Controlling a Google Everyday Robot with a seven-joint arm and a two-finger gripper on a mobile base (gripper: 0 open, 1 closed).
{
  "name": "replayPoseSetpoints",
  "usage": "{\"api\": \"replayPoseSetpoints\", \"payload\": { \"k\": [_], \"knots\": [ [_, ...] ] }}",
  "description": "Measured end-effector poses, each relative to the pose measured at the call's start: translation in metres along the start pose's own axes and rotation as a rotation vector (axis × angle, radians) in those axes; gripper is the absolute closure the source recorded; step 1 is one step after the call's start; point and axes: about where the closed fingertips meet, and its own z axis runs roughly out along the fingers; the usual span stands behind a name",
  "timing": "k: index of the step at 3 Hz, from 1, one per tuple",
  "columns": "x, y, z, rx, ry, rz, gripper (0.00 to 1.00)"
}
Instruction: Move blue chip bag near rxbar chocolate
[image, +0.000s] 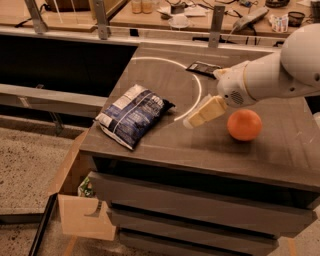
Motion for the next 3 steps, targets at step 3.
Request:
{"api": "replayPoseSetpoints", "payload": {
  "k": [3],
  "knots": [
    [-0.026,0.006,0.070,-0.113,-0.104,0.001,0.09]
  ]
}}
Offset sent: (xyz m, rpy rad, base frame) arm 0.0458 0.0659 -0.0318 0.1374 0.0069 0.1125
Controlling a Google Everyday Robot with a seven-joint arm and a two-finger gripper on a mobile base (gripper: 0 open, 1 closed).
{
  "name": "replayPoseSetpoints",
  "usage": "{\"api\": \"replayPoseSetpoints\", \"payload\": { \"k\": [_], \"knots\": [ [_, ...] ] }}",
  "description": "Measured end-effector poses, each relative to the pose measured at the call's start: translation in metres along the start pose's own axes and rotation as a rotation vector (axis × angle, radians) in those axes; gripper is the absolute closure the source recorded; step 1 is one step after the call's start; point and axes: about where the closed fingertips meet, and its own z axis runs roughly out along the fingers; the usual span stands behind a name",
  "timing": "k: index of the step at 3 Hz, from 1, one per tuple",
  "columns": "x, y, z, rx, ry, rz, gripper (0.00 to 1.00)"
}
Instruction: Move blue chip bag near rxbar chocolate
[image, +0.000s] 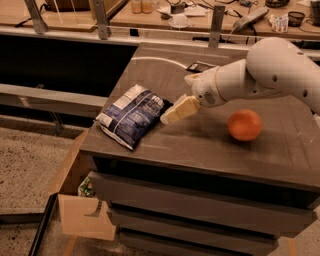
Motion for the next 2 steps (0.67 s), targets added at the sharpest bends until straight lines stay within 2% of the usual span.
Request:
{"api": "replayPoseSetpoints", "payload": {
  "k": [1,2],
  "knots": [
    [-0.0080,0.0034,0.0140,-0.046,-0.007,-0.002,0.27],
    [-0.0118,0.0064,0.0202,-0.077,-0.002,-0.008,0.51]
  ]
}}
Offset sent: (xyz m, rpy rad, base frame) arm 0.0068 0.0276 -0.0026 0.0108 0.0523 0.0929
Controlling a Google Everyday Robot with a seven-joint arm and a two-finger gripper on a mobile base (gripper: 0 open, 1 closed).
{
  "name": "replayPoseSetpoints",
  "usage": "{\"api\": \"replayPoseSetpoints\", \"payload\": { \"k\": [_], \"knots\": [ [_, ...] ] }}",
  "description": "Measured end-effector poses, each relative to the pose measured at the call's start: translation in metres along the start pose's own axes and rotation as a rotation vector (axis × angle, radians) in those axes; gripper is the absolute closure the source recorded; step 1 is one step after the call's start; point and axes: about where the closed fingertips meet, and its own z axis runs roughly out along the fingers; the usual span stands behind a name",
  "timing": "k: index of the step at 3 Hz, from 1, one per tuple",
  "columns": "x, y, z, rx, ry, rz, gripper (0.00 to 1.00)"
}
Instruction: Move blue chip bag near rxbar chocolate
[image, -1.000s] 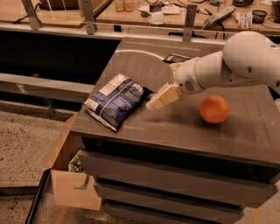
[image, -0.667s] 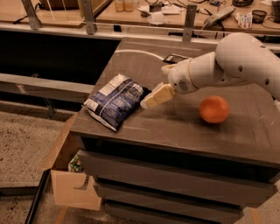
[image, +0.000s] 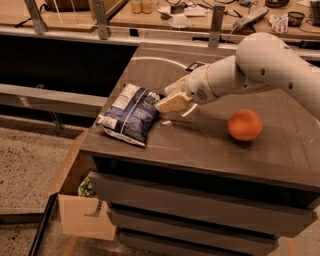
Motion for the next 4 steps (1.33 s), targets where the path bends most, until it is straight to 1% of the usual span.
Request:
{"api": "replayPoseSetpoints", "payload": {
  "k": [1,2,3,4],
  "knots": [
    [-0.005,0.000,0.002,-0.039,0.008,-0.026,0.82],
    [-0.008,-0.004,-0.002,-0.032,0.014,-0.040,1.00],
    [0.003,-0.021,-0.019,0.085,0.085,-0.005,1.00],
    [0.028,-0.053,-0.042,0.262,0.163,0.088,1.00]
  ]
}}
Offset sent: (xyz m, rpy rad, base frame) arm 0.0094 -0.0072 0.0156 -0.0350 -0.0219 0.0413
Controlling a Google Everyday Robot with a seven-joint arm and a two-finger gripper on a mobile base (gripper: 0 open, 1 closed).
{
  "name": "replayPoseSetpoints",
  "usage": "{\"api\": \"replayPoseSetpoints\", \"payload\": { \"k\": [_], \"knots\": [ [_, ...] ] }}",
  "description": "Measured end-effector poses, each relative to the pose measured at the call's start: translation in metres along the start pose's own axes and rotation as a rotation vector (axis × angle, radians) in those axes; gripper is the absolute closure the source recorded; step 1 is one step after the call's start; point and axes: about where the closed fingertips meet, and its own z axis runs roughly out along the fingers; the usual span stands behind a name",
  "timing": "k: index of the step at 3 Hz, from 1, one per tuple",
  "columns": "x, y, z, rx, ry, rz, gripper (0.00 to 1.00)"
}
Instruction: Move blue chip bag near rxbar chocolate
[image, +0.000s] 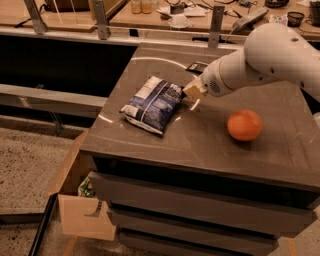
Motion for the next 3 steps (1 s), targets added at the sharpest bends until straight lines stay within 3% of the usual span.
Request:
{"api": "replayPoseSetpoints", "payload": {
  "k": [1,2,3],
  "knots": [
    [0.030,-0.036,-0.007,0.146,0.064,0.093,1.00],
    [0.047,-0.067,-0.012,0.255,0.091,0.173,1.00],
    [0.043,-0.095,-0.025,0.343,0.067,0.206,1.00]
  ]
}}
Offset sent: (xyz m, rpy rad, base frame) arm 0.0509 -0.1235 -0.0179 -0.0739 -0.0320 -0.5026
